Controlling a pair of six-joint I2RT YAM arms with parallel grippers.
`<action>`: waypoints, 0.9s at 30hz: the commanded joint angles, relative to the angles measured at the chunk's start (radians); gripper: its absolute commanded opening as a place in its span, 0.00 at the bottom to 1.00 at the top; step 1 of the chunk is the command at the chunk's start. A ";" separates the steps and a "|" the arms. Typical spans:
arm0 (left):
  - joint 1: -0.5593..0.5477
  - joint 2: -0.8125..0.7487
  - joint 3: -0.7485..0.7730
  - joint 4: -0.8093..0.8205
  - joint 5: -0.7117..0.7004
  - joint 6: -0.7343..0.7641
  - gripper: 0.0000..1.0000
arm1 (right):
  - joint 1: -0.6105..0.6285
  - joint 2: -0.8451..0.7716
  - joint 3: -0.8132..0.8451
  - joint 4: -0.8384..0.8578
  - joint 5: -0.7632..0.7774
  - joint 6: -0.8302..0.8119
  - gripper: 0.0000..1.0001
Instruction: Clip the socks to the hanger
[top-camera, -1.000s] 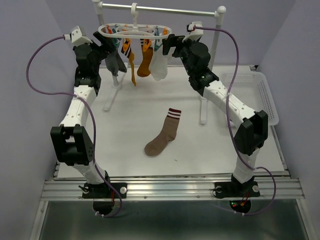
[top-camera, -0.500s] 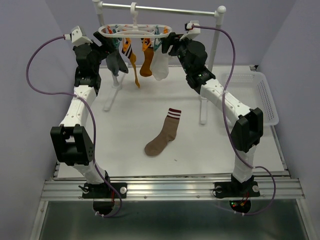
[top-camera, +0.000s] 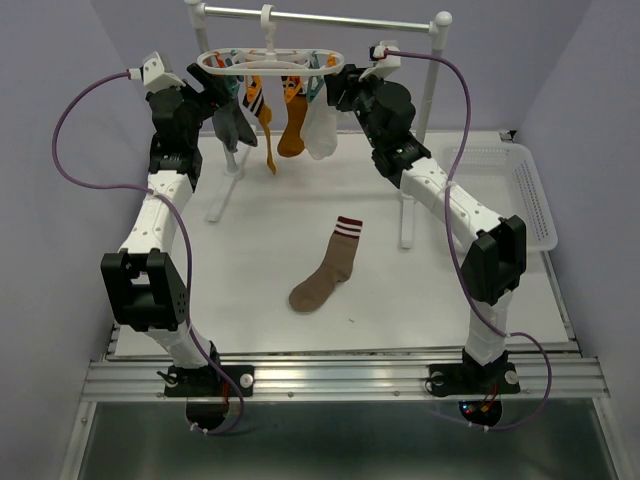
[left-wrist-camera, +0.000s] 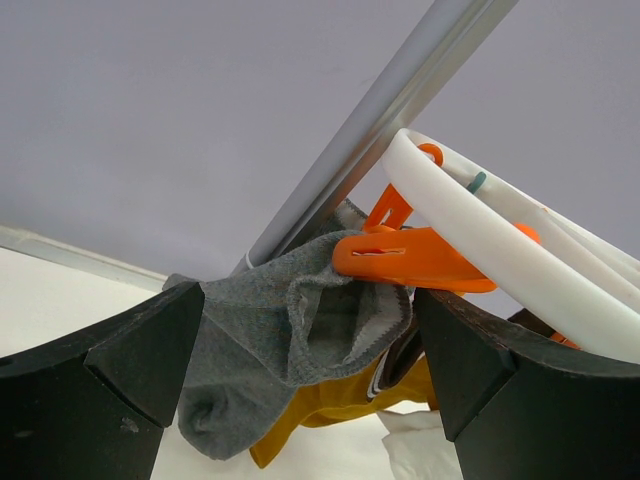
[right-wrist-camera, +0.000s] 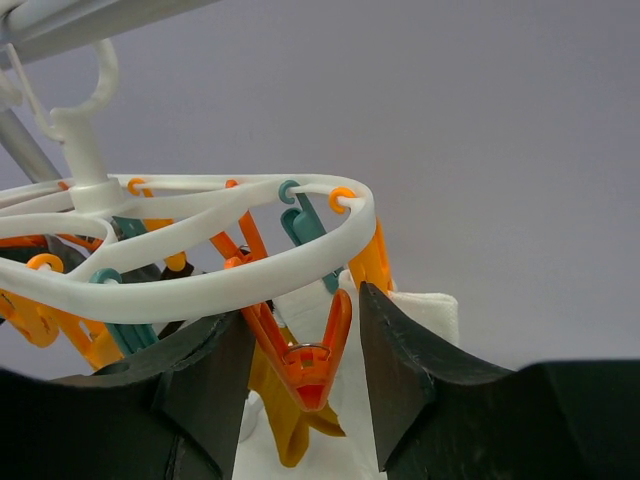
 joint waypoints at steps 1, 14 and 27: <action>0.003 -0.023 0.053 0.037 0.002 0.015 0.99 | -0.008 -0.028 0.033 0.081 0.006 -0.005 0.50; 0.003 -0.018 0.065 0.026 0.004 0.017 0.99 | -0.008 -0.034 0.045 0.066 -0.020 -0.008 0.17; 0.003 -0.070 0.058 -0.056 0.220 0.127 0.99 | -0.008 -0.039 0.054 0.049 -0.011 0.009 0.01</action>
